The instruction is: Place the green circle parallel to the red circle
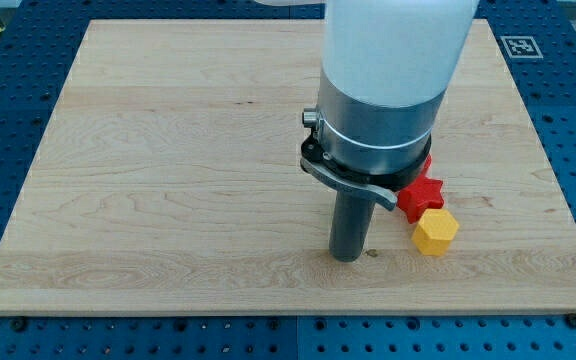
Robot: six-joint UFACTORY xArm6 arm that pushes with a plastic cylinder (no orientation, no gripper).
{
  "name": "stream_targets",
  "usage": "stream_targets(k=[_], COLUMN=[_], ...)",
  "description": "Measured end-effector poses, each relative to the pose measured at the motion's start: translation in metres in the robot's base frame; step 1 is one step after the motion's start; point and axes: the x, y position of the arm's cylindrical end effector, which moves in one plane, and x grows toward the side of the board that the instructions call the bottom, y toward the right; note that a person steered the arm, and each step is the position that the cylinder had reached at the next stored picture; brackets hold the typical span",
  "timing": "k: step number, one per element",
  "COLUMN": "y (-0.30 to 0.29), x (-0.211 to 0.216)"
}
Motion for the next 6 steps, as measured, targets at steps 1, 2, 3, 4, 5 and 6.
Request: stream_targets(k=[1,2,3,4,5,6], y=[0.006,0.020,0.020,0.032,0.042,0.041], x=[-0.012,-0.023,-0.026,-0.031,-0.042,-0.055])
